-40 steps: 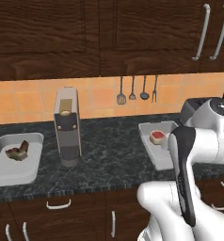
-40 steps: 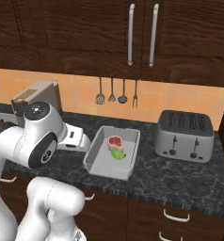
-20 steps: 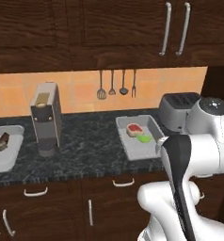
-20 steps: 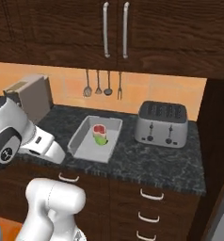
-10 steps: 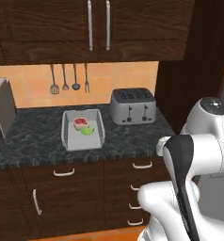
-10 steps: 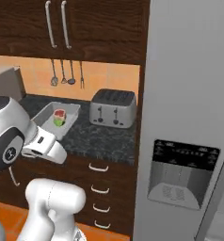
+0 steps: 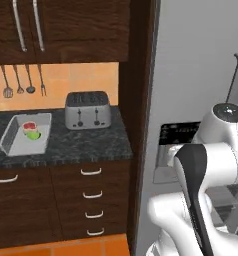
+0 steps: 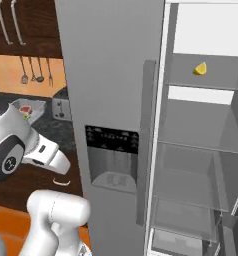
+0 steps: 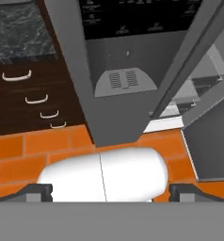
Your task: Place one lemon wedge and one steak in each tupperware on the nearby counter, to pack two identical lunches.
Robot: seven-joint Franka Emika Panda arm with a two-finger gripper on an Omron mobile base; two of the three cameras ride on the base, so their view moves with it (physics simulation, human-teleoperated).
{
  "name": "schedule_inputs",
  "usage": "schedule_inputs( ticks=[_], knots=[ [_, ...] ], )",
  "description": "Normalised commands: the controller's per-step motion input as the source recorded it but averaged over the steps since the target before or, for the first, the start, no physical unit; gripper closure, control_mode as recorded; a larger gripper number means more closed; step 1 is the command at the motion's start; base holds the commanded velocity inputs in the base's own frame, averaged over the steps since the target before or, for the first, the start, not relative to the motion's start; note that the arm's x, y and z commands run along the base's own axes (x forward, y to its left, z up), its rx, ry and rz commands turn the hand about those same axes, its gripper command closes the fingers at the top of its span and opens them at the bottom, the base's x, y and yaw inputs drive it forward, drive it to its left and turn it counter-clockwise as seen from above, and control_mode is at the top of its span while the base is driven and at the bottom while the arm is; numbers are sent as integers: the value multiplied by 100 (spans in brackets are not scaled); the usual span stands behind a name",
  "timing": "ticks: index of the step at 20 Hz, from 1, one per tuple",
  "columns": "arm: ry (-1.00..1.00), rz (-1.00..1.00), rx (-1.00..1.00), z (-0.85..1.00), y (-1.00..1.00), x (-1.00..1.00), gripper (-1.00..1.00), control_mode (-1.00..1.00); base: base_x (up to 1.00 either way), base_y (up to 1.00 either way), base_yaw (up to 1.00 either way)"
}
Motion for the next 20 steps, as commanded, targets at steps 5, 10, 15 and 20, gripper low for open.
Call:
schedule_inputs(
  ticks=[5,10,15,20],
  knots=[
    [0,0,0,0,0,0,-100,100,0,-100,0],
    [0,0,0,0,0,0,-100,100,4,-88,4],
    [0,0,0,0,0,0,-100,100,24,-55,4],
    [0,0,0,0,0,0,-100,100,62,-10,0]
  ],
)
